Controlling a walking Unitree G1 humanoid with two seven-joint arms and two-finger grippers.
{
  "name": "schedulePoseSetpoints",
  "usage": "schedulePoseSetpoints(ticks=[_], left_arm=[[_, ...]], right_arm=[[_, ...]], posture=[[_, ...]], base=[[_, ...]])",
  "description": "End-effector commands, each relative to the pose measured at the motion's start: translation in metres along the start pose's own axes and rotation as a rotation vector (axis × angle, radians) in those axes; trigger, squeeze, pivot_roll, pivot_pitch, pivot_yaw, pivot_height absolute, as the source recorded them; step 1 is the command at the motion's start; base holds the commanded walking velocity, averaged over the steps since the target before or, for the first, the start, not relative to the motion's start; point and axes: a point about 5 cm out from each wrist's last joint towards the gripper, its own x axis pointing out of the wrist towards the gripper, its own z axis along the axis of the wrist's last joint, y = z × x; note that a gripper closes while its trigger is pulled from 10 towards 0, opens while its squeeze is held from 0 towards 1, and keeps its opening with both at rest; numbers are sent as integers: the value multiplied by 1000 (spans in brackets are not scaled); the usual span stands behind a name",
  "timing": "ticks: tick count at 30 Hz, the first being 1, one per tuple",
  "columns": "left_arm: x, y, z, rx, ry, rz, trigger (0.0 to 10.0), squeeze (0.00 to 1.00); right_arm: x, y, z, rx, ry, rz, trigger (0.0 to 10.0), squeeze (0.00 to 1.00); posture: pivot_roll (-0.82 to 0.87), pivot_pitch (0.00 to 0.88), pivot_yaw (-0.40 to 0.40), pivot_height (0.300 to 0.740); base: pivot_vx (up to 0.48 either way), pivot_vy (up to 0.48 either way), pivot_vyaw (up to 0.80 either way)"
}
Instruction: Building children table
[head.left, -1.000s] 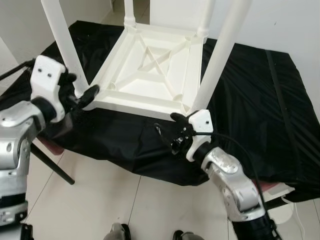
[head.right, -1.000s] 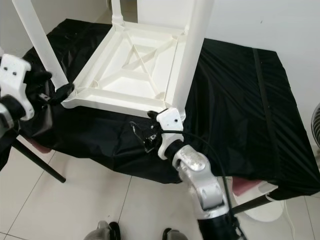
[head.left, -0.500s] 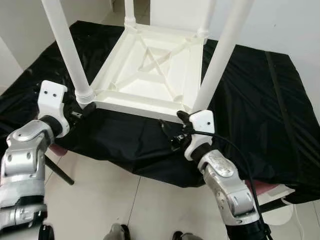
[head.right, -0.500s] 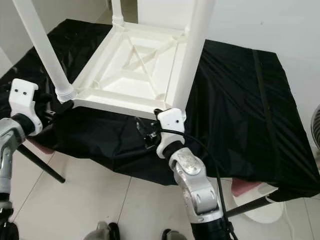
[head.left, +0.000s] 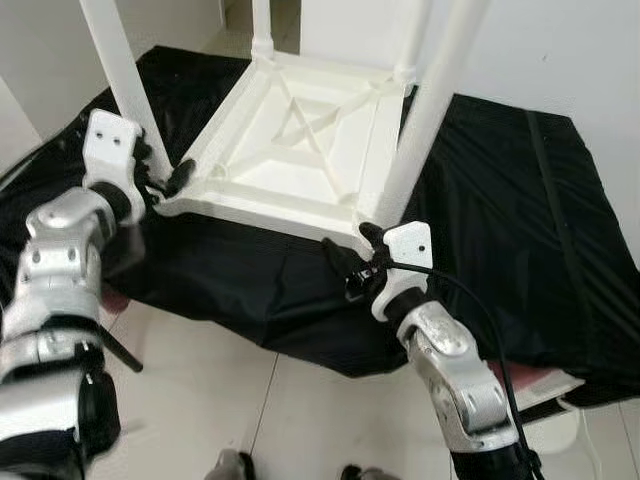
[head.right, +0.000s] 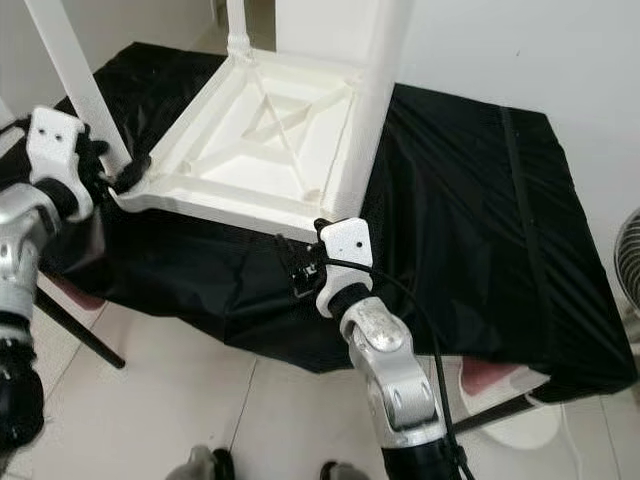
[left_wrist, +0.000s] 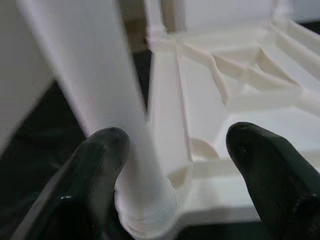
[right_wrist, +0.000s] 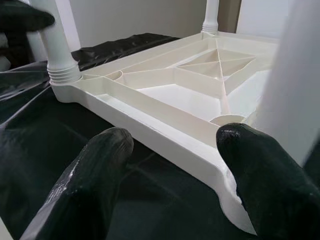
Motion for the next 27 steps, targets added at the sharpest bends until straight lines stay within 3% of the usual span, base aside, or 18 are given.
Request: schedulePoseSetpoints(ticks=[1,5,12,16,27], left_arm=[[-13,37,1,-22,-16,647,10000,0],[-19,33,-2,19,-4,565,10000,0],[-22,42,0,29,-39,603,10000,0],[3,45,30,8,-123,531,10000,0],[16,44,42,-1,-99,519,10000,0]], right_arm=[[-2,3,0,2,2,10,10000,0],[-4,3,-1,-7,6,14,10000,0],[-3,3,-1,-12,3,29,10000,0],[2,7,2,-24,-10,59,10000,0],[0,8,3,-24,-13,51,10000,0]], posture=[[-75,131,7,740],[-72,129,14,740],[-57,126,-4,740],[-67,123,-3,740],[-85,134,12,740]], base=[[0,0,0],[0,0,0],[0,0,0],[0,0,0],[0,0,0]])
